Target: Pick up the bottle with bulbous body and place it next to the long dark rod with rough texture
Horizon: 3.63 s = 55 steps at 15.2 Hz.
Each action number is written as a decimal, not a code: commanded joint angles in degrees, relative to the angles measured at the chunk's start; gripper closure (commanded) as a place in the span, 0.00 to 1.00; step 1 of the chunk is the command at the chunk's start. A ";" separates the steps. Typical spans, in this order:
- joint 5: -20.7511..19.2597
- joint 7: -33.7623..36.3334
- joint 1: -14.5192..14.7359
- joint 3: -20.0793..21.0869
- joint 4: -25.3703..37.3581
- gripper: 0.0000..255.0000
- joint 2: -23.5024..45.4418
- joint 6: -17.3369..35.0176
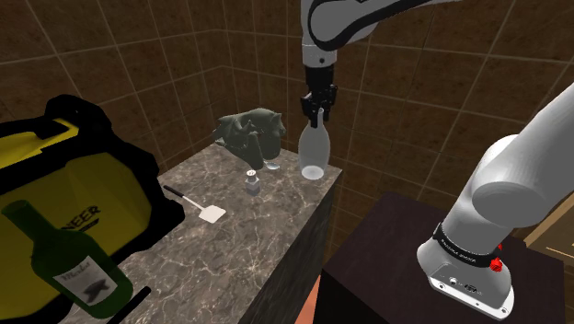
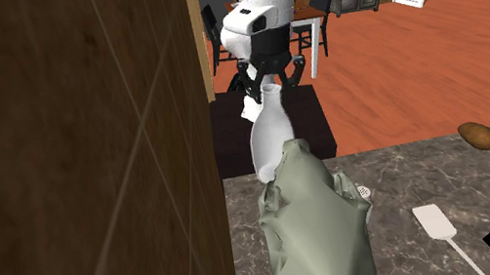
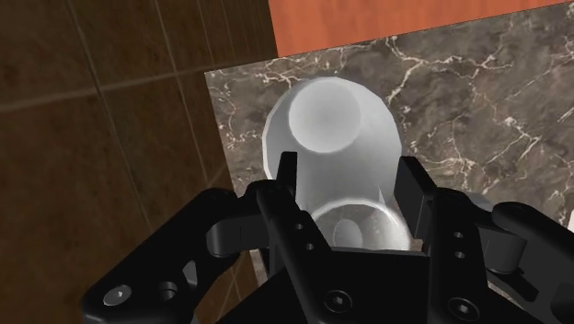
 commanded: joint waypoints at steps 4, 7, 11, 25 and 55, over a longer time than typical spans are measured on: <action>0.04 -0.12 -0.01 -0.06 3.40 1.00 -0.75 -4.14; 0.06 -0.18 -0.02 -0.09 5.44 1.00 -1.03 -6.46; 0.06 -0.25 -0.04 -0.13 8.34 1.00 -1.22 -9.55; -0.03 -0.39 -0.11 -0.19 20.06 1.00 -0.32 -20.37; 0.12 3.82 1.59 2.28 46.54 1.00 6.68 -39.93</action>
